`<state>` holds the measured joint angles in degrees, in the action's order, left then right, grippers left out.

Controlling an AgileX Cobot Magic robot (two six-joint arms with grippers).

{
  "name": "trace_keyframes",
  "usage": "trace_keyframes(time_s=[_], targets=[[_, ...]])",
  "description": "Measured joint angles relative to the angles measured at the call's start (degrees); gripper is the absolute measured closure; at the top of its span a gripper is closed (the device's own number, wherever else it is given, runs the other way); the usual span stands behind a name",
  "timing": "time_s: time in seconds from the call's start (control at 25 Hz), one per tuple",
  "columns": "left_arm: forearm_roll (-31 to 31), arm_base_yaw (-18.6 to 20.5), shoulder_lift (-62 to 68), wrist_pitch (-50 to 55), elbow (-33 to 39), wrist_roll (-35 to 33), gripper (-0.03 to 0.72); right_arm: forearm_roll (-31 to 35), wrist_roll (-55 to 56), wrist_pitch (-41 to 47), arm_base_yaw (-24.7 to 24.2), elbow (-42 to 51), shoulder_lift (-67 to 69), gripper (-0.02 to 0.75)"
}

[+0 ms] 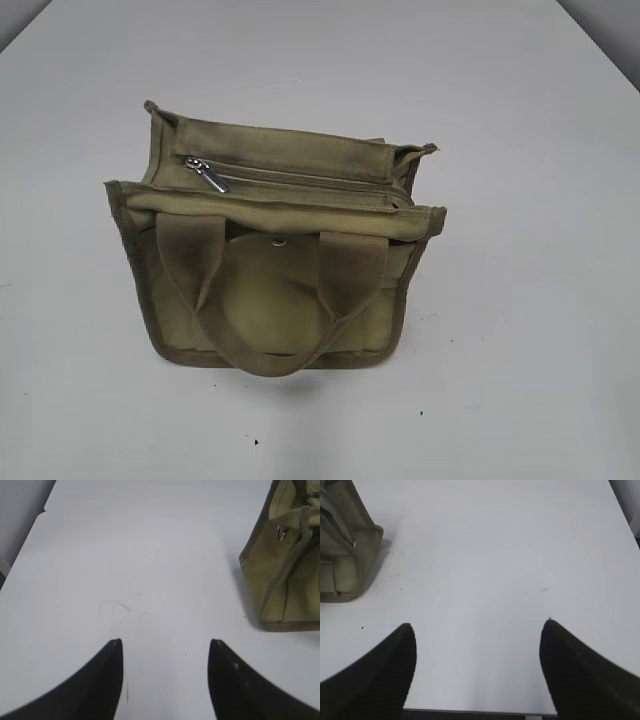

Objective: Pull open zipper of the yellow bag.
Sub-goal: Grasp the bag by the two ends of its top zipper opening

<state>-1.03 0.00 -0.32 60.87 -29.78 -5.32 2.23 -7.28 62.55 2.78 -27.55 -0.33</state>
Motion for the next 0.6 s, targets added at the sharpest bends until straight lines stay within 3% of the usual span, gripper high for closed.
trace_keyframes(time_s=[0.36, 0.6], targets=[[-1.65, 0.00, 0.00, -1.54, -0.62, 0.00, 0.270, 0.19, 0.00, 0.00, 0.07, 0.00, 0.00, 0.144], [-21.90, 0.00, 7.04, -20.01, -1.54, -0.76, 0.270, 1.04, -0.67, -0.18, 1.88, -0.11, 0.00, 0.144]])
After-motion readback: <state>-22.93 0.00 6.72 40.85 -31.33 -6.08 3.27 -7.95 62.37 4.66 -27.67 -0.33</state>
